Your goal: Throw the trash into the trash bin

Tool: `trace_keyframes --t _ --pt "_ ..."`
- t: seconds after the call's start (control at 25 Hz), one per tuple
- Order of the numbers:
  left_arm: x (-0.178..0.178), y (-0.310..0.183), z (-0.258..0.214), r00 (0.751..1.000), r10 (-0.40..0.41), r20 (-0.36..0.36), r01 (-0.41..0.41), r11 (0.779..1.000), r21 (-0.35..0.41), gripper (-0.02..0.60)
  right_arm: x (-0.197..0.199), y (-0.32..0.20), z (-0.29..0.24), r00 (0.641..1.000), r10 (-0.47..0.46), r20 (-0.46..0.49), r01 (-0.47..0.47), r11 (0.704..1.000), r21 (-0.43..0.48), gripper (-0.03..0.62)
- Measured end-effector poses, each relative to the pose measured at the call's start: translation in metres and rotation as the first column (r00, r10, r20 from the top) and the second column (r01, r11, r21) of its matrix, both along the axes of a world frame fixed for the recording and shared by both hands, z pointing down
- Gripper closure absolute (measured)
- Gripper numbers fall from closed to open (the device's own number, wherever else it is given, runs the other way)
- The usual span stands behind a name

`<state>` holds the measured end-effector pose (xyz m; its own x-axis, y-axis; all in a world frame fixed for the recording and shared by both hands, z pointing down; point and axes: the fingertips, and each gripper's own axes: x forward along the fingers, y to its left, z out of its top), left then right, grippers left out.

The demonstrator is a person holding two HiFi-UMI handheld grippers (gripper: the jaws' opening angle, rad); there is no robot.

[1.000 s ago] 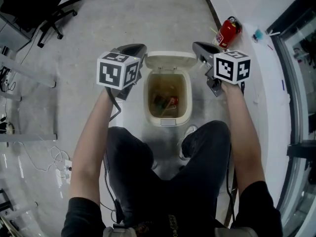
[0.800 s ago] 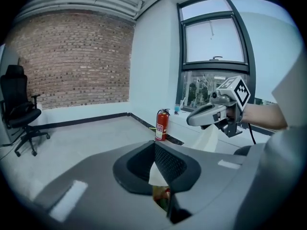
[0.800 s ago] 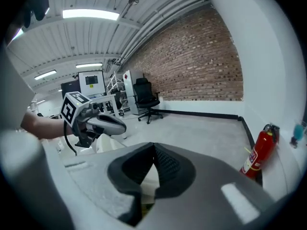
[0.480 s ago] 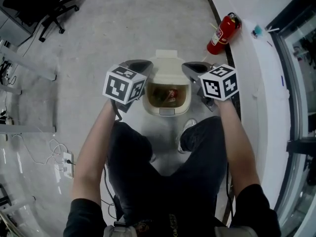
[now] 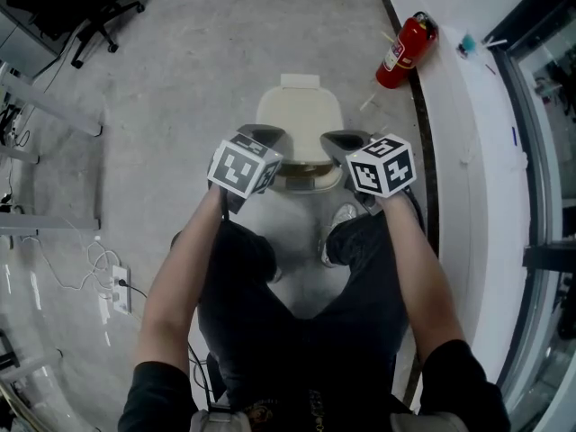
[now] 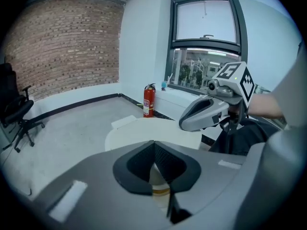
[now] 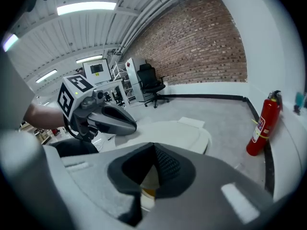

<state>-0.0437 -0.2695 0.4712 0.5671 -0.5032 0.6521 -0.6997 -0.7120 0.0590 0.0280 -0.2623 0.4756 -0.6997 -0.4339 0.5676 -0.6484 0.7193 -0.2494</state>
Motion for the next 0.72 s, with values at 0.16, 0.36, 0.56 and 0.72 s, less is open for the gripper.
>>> trace_keyframes --t 0.16,0.36,0.56,0.72 --pt "0.01 0.014 0.018 0.999 0.031 0.045 -0.03 0.999 -0.024 0.575 -0.004 0.016 0.016 0.999 -0.012 -0.031 0.011 1.0 -0.01 0.592" --pt "0.009 0.019 0.033 0.992 0.031 0.12 -0.029 0.999 -0.021 0.575 -0.012 0.036 0.033 0.999 -0.029 -0.036 0.027 0.999 -0.04 0.592" --pt "0.009 0.023 0.046 0.985 0.044 0.165 -0.038 0.999 -0.037 0.575 -0.018 0.044 0.051 0.997 -0.033 -0.065 0.029 0.998 -0.057 0.592" --pt "0.012 0.032 0.063 0.983 0.08 0.166 -0.066 0.994 -0.091 0.575 -0.019 0.046 0.065 0.992 -0.045 -0.115 0.038 0.997 -0.067 0.592"
